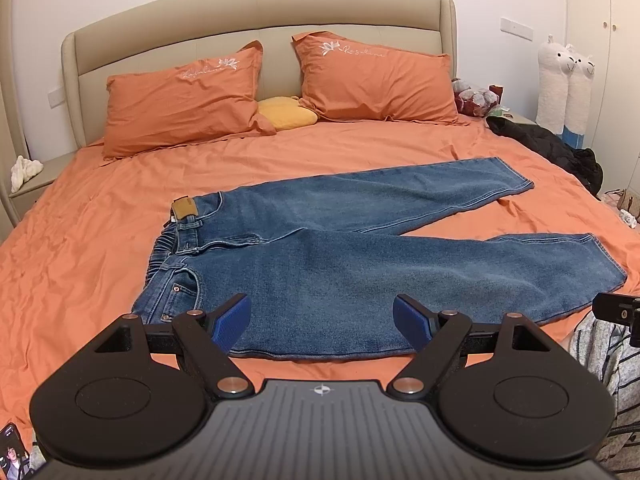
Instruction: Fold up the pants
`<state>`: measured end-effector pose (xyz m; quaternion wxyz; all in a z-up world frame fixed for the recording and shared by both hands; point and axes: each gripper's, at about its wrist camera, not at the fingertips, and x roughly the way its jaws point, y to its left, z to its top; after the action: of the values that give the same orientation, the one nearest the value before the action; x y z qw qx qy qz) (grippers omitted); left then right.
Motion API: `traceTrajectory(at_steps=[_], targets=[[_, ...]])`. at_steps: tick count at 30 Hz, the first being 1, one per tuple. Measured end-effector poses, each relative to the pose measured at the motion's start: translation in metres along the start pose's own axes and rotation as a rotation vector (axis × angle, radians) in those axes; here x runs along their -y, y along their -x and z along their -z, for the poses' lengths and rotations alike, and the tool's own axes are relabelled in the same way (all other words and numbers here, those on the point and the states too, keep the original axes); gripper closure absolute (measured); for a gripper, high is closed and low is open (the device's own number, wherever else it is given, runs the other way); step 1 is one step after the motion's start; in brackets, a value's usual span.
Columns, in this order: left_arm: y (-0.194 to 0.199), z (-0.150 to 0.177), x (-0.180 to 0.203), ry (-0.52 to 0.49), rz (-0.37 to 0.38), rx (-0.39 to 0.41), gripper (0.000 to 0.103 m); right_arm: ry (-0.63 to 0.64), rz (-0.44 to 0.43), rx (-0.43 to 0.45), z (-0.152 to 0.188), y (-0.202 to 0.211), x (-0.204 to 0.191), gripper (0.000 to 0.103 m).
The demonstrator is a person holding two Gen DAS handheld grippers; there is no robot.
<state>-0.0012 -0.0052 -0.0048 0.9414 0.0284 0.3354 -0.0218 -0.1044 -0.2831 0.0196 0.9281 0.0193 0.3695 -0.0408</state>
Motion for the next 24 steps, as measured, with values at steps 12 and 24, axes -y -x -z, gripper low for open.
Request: traceTrajectory(at_steps=[12, 24], targets=[[-0.011, -0.022, -0.023, -0.219, -0.036, -0.029, 0.026, 0.145, -0.024, 0.103, -0.027, -0.027, 0.038, 0.006], [-0.092, -0.024, -0.061, -0.715, 0.097, -0.216, 0.033, 0.393, -0.016, -0.128, -0.076, -0.13, 0.109, 0.058]])
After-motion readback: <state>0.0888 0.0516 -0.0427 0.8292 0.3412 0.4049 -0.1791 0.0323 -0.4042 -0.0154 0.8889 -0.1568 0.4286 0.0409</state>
